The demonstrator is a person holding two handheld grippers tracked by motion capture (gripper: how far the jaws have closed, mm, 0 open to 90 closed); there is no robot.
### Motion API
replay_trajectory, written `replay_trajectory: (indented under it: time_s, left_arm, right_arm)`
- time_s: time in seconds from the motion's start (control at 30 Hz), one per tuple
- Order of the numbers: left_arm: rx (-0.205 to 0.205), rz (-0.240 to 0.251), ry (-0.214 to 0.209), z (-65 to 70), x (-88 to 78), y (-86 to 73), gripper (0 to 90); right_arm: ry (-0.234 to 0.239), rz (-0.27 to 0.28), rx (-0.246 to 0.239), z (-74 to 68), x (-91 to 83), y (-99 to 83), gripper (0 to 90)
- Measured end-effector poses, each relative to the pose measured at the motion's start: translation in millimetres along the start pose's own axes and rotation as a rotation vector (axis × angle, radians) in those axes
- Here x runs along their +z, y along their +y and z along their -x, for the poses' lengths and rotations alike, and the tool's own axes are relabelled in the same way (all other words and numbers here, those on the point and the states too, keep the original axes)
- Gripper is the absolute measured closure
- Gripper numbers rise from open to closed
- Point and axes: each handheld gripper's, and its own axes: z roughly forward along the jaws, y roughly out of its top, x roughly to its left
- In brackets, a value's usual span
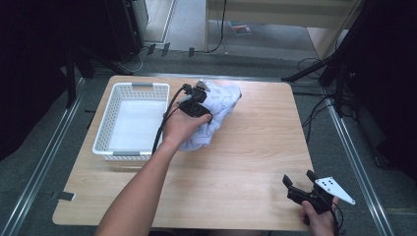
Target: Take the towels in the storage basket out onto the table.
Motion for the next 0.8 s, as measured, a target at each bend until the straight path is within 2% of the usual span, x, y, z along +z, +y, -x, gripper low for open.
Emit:
replay_trajectory:
  time_s: [0.2, 0.5, 0.6, 0.67, 0.7, 0.77, 0.8]
  left_arm:
    - [0.013, -0.020, -0.016, 12.8, 24.4, -1.8, 64.1]
    - [0.013, -0.055, -0.025, 18.1, 53.6, -11.2, 63.2]
    - [0.016, -0.053, -0.017, 19.8, 58.8, -13.7, 61.5]
    - [0.023, -0.057, -0.006, 21.1, 60.1, -15.1, 57.2]
    - [0.024, -0.067, -0.003, 21.9, 60.0, -15.0, 49.9]
    - [0.052, -0.046, 0.022, 25.6, 57.9, -15.9, 37.3]
    - [0.053, -0.038, 0.021, 26.0, 56.1, -15.7, 32.6]
  right_arm:
    - [-0.001, 0.003, 0.000, 0.0, 0.0, 0.0, 6.2]
    - [0.001, 0.005, -0.001, -0.1, 0.0, -0.1, 6.2]
    - [0.001, 0.004, 0.000, -0.1, -0.1, -0.1, 6.2]
    - [0.001, 0.004, -0.001, -0.1, -0.2, -0.1, 6.2]
    - [0.001, 0.004, -0.001, -0.1, -0.2, -0.1, 6.1]
    - [0.001, 0.004, -0.001, -0.1, -0.2, -0.1, 6.2]
    - [0.001, 0.004, -0.001, -0.1, -0.1, -0.1, 6.1]
